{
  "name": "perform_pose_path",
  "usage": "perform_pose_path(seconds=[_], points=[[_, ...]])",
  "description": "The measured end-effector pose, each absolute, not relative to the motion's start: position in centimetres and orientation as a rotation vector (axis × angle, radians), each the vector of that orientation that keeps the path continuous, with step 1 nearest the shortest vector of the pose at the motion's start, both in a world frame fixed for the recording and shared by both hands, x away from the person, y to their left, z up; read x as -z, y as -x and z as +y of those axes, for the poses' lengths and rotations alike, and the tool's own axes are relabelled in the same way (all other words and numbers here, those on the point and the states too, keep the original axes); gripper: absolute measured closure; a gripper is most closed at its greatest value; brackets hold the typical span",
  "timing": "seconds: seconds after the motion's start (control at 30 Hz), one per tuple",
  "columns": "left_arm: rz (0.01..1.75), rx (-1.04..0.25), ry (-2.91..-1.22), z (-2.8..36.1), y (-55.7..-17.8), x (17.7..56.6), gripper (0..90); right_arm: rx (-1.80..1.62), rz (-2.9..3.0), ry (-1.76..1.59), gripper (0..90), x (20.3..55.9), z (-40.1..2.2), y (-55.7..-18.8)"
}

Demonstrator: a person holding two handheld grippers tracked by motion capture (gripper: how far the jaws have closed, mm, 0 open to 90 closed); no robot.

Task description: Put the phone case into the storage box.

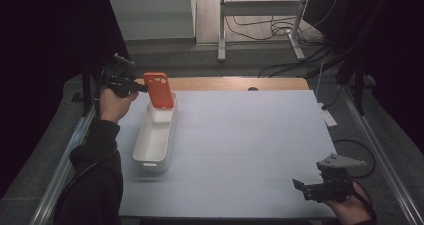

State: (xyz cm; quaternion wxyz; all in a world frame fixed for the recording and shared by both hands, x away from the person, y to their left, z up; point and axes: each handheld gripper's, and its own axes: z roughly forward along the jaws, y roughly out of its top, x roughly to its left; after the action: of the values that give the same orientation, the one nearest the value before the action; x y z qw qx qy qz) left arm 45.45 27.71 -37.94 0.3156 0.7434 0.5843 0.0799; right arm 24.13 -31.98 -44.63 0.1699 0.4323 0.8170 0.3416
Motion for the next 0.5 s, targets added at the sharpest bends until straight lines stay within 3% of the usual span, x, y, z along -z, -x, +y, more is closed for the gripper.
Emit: perform_pose_path(seconds=[0.5], points=[[1.579, -0.201, -1.972, 27.4, -46.3, 40.4, 89.2, -0.964, 2.335, -1.222, 0.0, 44.7, -31.9, -24.2]])
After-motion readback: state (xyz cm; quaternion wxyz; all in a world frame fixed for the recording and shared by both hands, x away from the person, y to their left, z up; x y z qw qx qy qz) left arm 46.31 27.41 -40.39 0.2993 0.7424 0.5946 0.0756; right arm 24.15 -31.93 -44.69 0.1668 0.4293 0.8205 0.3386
